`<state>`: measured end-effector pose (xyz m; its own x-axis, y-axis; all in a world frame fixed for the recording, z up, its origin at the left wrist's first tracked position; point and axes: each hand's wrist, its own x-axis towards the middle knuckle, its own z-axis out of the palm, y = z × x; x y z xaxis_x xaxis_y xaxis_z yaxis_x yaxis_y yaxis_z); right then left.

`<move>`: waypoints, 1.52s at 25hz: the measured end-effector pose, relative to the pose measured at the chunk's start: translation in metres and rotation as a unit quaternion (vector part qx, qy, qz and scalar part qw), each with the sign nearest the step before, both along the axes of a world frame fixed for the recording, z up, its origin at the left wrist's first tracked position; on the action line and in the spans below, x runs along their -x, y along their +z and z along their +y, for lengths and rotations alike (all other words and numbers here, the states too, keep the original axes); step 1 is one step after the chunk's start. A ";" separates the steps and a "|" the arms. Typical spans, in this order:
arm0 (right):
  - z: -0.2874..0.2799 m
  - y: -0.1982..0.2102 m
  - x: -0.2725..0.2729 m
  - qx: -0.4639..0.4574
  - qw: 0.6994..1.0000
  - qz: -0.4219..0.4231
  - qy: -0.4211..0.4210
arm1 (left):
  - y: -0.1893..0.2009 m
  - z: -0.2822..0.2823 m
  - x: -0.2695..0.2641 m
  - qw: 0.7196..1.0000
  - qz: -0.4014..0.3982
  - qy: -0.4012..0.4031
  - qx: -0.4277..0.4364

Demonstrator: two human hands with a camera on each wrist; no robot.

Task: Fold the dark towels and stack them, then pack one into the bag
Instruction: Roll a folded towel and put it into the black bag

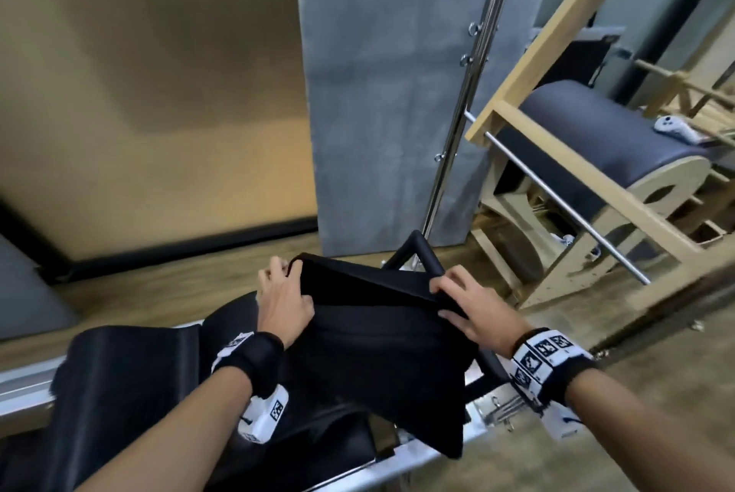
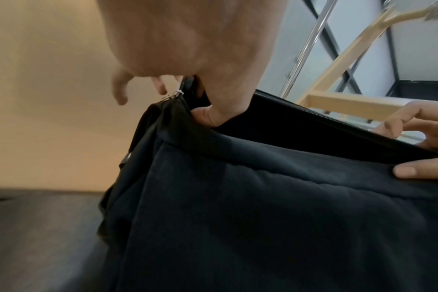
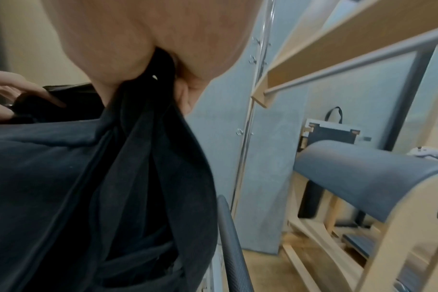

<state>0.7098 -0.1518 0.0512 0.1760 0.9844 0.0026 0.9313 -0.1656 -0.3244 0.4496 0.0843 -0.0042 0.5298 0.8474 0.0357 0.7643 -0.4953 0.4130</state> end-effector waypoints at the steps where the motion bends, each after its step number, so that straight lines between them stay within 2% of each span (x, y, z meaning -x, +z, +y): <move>1: -0.008 0.013 0.016 -0.010 1.000 -0.008 0.016 | 0.011 -0.005 0.018 1.000 -0.003 -0.008 -0.002; 5: -0.031 0.054 0.067 0.002 0.997 -0.022 0.077 | 0.042 -0.027 0.080 1.000 -0.001 -0.018 0.001; 8: -0.041 0.069 0.101 0.022 0.999 0.018 0.043 | 0.063 -0.050 0.121 1.000 -0.007 -0.016 -0.010; 10: -0.044 0.076 0.117 0.054 0.998 0.008 0.018 | 0.077 -0.066 0.145 0.999 0.002 -0.022 -0.024; 13: -0.045 0.078 0.129 0.077 0.994 -0.002 -0.074 | 0.091 -0.089 0.174 0.997 0.035 -0.050 -0.051; 16: -0.043 0.078 0.154 -0.014 0.973 -0.001 -0.231 | 0.107 -0.125 0.197 0.991 0.097 -0.046 -0.078; 18: -0.044 0.077 0.179 -0.033 0.958 -0.013 -0.285 | 0.114 -0.147 0.212 0.989 0.113 -0.038 -0.089; 22: -0.048 0.082 0.220 0.011 0.965 -0.126 -0.228 | 0.133 -0.166 0.247 0.992 0.079 0.010 -0.097; 24: -0.040 0.093 0.235 0.045 0.964 -0.144 -0.220 | 0.148 -0.173 0.265 0.992 0.059 0.034 -0.106; 26: -0.024 0.117 0.252 0.105 0.969 -0.081 -0.206 | 0.163 -0.176 0.286 0.992 0.041 0.063 -0.105; 28: -0.003 0.146 0.266 0.156 0.975 0.004 -0.156 | 0.179 -0.177 0.314 0.989 0.038 0.095 -0.110; 29: 0.006 0.159 0.268 0.163 0.978 0.018 -0.132 | 0.185 -0.178 0.326 0.987 0.046 0.106 -0.113; 32: 0.034 0.191 0.305 0.118 0.989 0.004 -0.084 | 0.207 -0.179 0.380 0.978 0.082 0.139 -0.135; 38: 0.081 0.226 0.416 0.006 0.999 -0.018 -0.026 | 0.251 -0.184 0.491 0.961 0.115 0.183 -0.173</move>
<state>0.2942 -0.0705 0.2769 0.2270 0.9739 -0.0024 0.9325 -0.2181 -0.2879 -0.0416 -0.0992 0.2463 0.2268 0.9369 0.2659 0.9646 -0.2537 0.0713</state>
